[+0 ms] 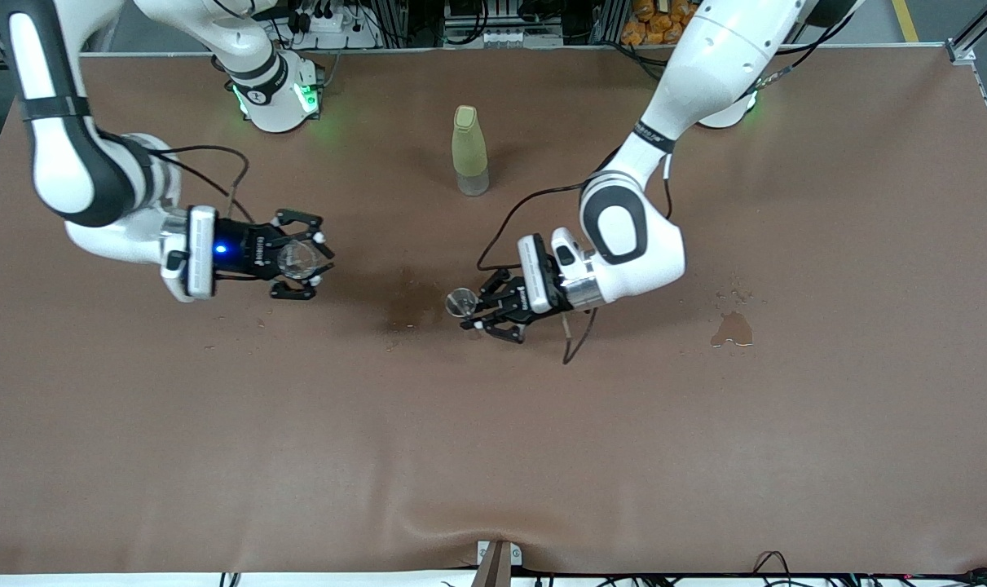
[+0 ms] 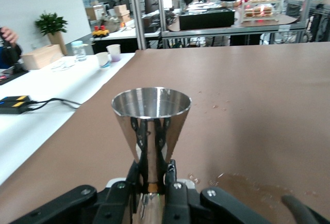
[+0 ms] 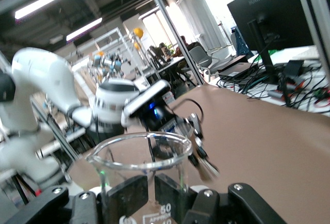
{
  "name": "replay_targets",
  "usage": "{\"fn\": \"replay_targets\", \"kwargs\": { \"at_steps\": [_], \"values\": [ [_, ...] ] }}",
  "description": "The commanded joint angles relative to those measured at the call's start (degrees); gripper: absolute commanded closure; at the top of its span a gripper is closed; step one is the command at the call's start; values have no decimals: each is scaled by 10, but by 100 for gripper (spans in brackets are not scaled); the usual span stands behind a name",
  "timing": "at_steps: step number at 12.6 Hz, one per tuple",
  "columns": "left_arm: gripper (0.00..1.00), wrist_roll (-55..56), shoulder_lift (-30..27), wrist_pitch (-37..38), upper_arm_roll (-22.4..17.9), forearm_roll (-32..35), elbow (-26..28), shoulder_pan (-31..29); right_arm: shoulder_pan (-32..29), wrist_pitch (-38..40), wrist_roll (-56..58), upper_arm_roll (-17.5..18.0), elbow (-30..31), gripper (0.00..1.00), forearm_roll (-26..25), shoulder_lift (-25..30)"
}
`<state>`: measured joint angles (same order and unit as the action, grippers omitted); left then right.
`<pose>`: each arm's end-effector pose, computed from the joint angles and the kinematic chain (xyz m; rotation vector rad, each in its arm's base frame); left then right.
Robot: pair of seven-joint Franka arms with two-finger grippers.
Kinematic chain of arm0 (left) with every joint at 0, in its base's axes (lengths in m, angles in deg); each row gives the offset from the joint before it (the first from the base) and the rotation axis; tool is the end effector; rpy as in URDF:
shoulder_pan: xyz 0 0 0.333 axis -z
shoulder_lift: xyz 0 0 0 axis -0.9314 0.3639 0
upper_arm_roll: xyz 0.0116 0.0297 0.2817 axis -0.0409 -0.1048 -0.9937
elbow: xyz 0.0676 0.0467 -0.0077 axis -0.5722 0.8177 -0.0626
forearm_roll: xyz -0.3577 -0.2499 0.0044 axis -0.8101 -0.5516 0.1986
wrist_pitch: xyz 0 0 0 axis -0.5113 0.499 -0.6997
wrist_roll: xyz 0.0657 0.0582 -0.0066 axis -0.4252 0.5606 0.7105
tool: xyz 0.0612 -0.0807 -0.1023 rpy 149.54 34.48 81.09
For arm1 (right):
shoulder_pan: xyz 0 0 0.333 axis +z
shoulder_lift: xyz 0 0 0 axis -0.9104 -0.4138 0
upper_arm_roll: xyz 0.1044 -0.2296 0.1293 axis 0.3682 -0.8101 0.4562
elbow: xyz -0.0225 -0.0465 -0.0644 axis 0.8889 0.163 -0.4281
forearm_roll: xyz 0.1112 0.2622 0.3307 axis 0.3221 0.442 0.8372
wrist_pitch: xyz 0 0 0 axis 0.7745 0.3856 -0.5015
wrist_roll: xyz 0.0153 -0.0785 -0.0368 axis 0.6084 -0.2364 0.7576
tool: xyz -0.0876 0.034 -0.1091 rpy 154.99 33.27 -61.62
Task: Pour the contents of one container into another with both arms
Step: 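Turn the beaker upright with the right gripper while the left gripper withdraws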
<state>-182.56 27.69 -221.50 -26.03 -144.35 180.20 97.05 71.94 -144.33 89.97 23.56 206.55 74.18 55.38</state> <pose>0.5885 -0.4461 0.2057 1.6017 -1.4384 1.2030 0.5717 0.1368 0.2976 -1.5721 -0.8998 -0.9187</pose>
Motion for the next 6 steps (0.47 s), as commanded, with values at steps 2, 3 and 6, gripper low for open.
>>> {"fn": "replay_targets", "kwargs": {
  "at_steps": [2,3,6],
  "values": [
    [100,-4,-58,26,4,42,60,-52,-92,76,130,8,-37,100,-85,-32],
    [100,-4,-59,64,4,43,70,-76,-116,96,176,8,-51,100,-101,-53],
    [100,-5,-80,131,4,90,101,-143,-168,151,283,8,-101,100,-144,-127]
  ]
}}
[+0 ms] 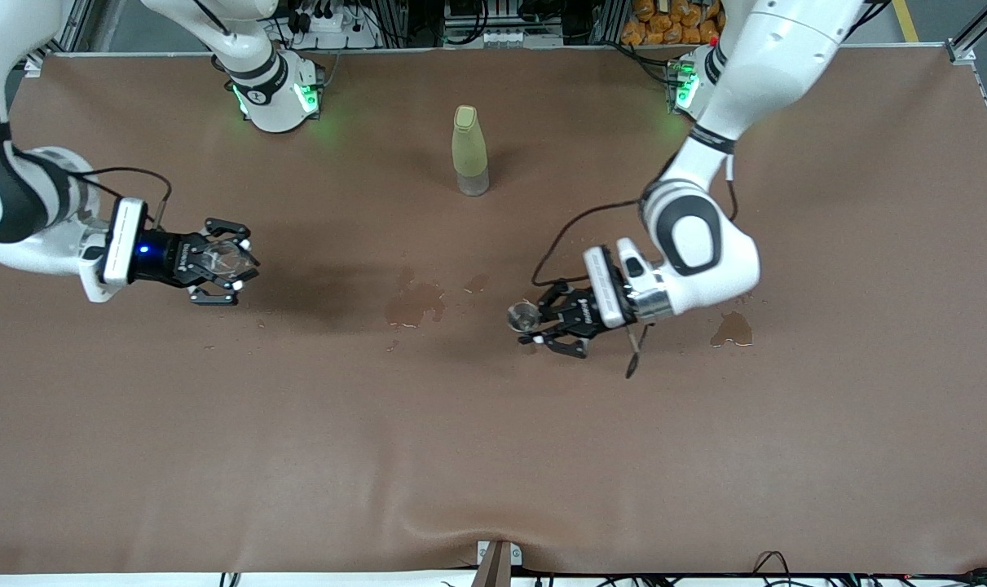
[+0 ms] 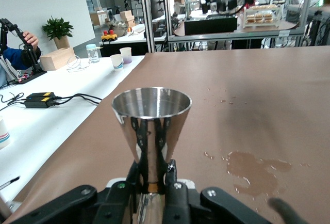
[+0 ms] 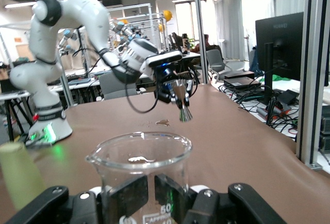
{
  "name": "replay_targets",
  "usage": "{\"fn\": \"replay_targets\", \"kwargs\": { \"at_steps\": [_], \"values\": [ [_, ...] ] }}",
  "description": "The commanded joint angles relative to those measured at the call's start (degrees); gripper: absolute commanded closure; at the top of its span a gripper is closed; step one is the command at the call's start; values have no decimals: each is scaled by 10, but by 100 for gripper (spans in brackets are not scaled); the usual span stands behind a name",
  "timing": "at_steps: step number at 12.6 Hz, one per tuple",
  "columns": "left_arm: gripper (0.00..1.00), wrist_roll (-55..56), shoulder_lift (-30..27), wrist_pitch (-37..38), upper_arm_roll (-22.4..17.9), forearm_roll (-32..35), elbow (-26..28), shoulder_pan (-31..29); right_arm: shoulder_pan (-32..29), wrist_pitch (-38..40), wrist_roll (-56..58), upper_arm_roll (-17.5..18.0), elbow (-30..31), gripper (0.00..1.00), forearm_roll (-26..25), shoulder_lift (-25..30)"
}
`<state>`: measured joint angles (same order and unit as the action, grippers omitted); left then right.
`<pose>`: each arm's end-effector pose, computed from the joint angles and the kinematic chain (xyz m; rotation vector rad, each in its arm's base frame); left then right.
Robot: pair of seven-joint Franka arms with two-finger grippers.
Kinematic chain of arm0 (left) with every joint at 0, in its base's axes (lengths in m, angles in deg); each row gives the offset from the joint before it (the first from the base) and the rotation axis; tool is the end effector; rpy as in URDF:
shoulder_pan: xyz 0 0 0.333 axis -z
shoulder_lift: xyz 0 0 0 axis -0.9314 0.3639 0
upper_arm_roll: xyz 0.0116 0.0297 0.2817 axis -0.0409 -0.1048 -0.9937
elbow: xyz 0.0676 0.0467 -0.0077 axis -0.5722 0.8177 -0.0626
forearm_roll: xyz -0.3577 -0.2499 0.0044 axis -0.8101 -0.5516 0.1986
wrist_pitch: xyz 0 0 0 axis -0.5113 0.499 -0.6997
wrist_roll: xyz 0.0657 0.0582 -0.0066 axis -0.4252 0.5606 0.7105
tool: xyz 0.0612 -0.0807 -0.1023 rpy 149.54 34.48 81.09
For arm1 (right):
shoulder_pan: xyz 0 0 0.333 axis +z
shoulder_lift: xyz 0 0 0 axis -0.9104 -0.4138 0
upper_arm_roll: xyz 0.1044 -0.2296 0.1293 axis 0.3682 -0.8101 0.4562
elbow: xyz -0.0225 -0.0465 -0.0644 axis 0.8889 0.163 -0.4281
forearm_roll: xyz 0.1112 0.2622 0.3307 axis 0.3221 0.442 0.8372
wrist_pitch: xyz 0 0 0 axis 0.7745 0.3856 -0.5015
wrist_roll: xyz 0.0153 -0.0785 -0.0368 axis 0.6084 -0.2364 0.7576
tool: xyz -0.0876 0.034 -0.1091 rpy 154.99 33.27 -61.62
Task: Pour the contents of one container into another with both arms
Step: 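Carry the beaker back with the right gripper while the left gripper carries the jigger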
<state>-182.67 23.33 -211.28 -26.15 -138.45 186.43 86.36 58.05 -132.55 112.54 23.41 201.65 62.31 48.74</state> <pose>0.6214 -0.3448 0.2124 1.5671 -1.4233 1.2061 0.5719 0.0151 0.2645 -1.4195 -1.2322 -1.1015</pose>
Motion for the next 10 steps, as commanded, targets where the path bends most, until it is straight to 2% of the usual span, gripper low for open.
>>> {"fn": "replay_targets", "kwargs": {
  "at_steps": [1,5,10],
  "values": [
    [100,-3,-46,46,6,43,47,-56,-43,43,89,9,-68,100,-37,-84],
    [100,-30,-40,150,6,85,52,-150,-87,65,159,9,-127,100,-101,-154],
    [100,-84,-23,250,6,113,57,-251,-94,64,241,9,-158,100,-110,-230]
  ]
}}
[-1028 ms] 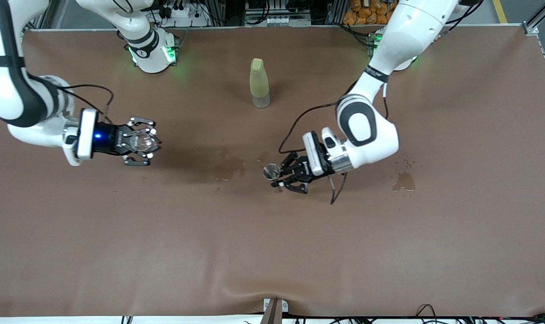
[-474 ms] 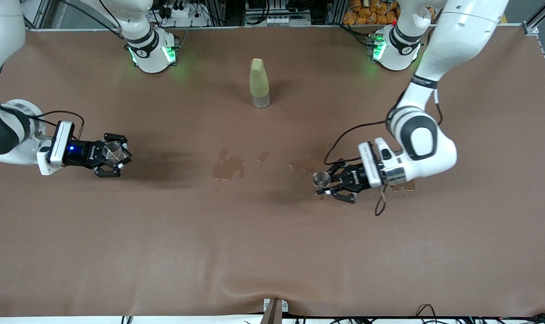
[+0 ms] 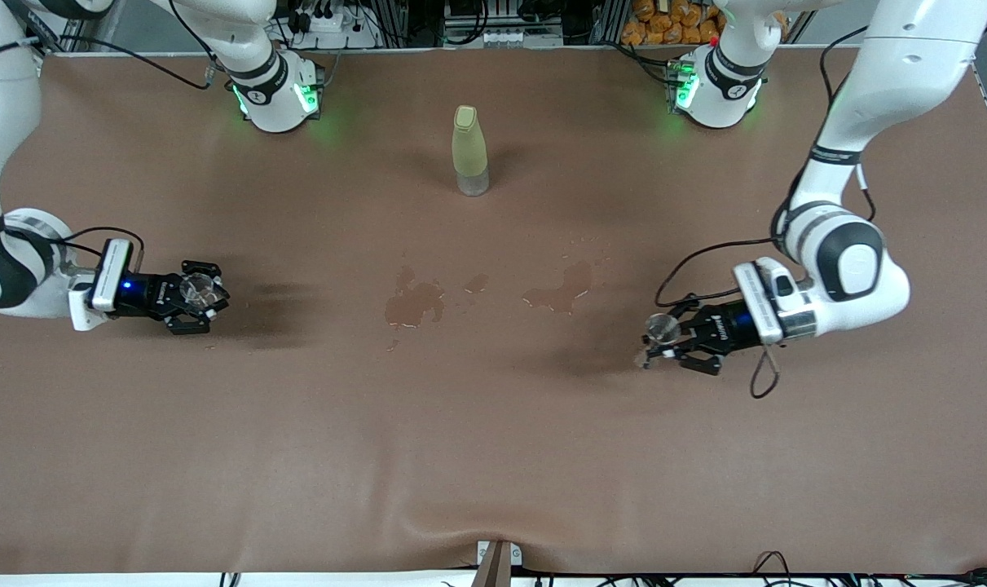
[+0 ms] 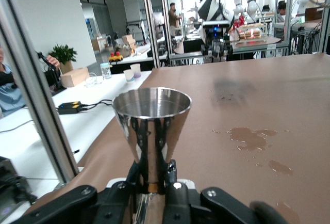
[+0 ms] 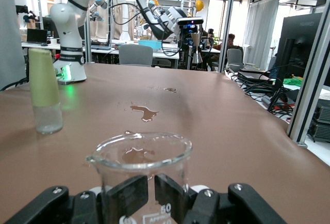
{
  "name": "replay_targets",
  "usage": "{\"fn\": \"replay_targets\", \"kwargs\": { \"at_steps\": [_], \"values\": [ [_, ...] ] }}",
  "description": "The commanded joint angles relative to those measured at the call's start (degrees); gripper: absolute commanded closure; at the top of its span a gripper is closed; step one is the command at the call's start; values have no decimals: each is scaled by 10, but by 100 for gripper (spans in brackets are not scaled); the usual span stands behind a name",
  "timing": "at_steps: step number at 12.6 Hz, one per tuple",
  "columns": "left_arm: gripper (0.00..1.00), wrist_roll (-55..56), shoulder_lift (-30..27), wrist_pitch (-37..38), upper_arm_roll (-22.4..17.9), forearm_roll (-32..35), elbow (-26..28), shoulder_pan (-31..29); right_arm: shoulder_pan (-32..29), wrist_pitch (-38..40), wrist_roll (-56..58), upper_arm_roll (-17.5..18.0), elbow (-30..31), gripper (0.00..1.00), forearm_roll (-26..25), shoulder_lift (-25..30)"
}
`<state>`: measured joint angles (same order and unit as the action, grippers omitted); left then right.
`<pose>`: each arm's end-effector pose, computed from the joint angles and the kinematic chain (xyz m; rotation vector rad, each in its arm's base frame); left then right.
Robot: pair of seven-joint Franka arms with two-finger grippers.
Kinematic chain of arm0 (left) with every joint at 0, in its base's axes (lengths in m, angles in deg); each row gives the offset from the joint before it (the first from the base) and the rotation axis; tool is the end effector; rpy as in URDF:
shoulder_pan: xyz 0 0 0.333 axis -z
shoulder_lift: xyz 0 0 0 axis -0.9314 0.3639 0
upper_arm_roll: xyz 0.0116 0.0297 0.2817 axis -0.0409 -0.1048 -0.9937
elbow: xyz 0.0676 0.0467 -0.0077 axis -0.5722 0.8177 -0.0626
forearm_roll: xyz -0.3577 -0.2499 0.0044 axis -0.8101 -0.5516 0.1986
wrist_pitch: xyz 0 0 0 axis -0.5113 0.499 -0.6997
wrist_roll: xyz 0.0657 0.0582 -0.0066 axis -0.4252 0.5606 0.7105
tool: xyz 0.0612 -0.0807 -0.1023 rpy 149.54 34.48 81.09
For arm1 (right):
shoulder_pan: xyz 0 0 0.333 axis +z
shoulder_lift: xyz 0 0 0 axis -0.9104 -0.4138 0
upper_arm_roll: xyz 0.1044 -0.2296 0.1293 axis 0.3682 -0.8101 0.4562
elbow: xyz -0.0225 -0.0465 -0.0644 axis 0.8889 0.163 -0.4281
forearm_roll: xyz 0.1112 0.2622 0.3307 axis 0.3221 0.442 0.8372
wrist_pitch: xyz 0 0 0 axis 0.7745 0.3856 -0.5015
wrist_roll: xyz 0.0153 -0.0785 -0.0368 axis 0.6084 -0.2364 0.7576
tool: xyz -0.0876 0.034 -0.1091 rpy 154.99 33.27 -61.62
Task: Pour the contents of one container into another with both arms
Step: 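Carry the beaker back with the right gripper while the left gripper carries the jigger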
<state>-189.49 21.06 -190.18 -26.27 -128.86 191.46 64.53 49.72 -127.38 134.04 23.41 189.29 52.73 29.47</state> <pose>0.6495 -0.1413 0.2122 1.4380 -1.4076 1.3028 0.5714 -0.0709 0.1455 -1.2738 -1.4636 -1.1683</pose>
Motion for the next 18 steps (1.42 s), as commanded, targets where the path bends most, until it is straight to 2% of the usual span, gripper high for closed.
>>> {"fn": "replay_targets", "kwargs": {
  "at_steps": [1,3,6,13,16,18],
  "values": [
    [100,-17,10,55,6,28,8,-52,-10,11,36,9,-40,100,-21,-52],
    [100,-19,29,89,7,66,7,-93,-11,5,50,9,-45,100,-33,-69],
    [100,-47,56,129,7,78,8,-137,-15,-15,71,9,-57,100,-36,-99],
    [100,-53,35,129,6,74,101,-178,-16,-37,102,9,-77,100,-36,-154],
    [100,-116,41,129,0,80,120,-198,-17,-57,107,9,-88,100,-36,-170],
    [100,-114,47,125,-2,100,121,-205,-17,-80,107,9,-88,100,-38,-171]
  ]
}}
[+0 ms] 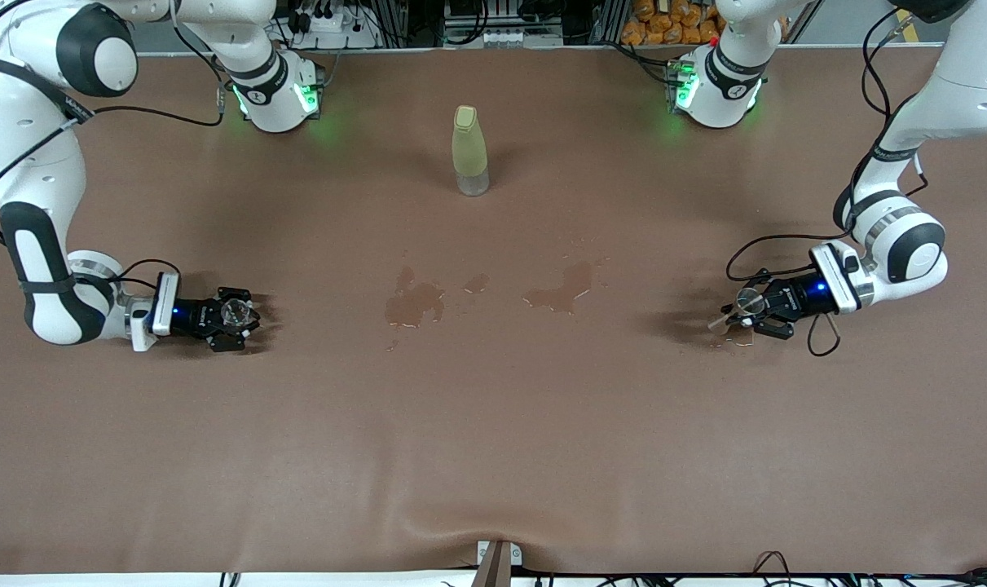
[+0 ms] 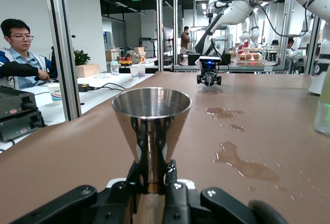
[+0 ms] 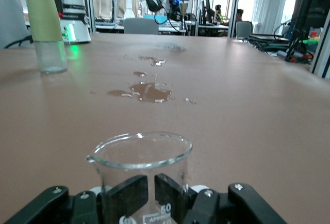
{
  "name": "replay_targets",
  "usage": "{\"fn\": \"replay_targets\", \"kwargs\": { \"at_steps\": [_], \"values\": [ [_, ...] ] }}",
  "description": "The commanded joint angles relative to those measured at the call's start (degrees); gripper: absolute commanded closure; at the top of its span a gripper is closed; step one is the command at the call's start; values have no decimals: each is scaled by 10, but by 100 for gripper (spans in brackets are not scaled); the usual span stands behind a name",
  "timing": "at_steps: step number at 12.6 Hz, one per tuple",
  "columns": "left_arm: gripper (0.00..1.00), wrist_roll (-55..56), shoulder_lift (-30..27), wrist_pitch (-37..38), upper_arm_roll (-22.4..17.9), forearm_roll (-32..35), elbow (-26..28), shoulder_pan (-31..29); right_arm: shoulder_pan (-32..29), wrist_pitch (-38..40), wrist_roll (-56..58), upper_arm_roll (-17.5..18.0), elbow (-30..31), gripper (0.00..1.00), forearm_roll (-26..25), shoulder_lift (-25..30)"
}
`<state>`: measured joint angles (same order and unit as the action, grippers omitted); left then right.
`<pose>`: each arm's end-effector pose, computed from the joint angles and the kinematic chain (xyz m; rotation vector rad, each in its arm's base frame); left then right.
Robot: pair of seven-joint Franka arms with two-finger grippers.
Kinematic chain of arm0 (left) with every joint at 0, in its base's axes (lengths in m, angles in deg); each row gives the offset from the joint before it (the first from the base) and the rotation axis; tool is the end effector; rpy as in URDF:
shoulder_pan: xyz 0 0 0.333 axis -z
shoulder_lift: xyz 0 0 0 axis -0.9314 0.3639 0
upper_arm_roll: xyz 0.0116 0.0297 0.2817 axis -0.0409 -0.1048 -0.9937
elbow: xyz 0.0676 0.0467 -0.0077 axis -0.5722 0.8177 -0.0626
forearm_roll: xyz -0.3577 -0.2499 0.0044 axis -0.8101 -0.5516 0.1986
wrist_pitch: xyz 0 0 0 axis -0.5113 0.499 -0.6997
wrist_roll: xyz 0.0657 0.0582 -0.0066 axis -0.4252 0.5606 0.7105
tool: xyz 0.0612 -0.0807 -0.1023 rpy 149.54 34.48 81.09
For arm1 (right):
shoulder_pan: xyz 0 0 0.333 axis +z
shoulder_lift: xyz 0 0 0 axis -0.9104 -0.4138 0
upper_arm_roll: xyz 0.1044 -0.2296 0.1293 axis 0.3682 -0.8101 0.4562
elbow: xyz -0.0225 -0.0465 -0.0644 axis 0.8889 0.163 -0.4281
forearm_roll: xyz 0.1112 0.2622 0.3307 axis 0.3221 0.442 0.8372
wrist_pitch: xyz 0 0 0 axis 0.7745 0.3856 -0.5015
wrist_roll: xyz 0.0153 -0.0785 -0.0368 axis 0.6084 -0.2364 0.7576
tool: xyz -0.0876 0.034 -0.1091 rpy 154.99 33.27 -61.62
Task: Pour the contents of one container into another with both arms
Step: 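Carry the beaker back with the right gripper while the left gripper carries the jigger, then lower and release the beaker with the right gripper while the left gripper releases the jigger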
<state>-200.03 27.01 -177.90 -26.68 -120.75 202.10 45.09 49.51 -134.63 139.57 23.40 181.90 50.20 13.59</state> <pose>0.5497 0.0224 0.0908 1.4653 -1.2275 1.2927 0.5576 -0.0847 0.0129 -1.3556 -1.5038 -1.0736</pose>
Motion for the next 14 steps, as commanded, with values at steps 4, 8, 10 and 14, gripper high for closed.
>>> {"fn": "replay_targets", "kwargs": {
  "at_steps": [4,8,10,14],
  "values": [
    [100,-13,7,2,-33,31,24,-11,-14,-31,51,9,-14,100,-12,-14],
    [100,-14,27,1,-44,56,22,-32,-14,-38,42,9,-14,82,-12,-16],
    [100,-14,41,1,-44,65,17,-39,-14,-38,27,10,-14,43,-11,-16],
    [100,-14,51,0,-44,70,14,-47,-14,-38,5,9,-16,0,-12,-7]
  ]
}}
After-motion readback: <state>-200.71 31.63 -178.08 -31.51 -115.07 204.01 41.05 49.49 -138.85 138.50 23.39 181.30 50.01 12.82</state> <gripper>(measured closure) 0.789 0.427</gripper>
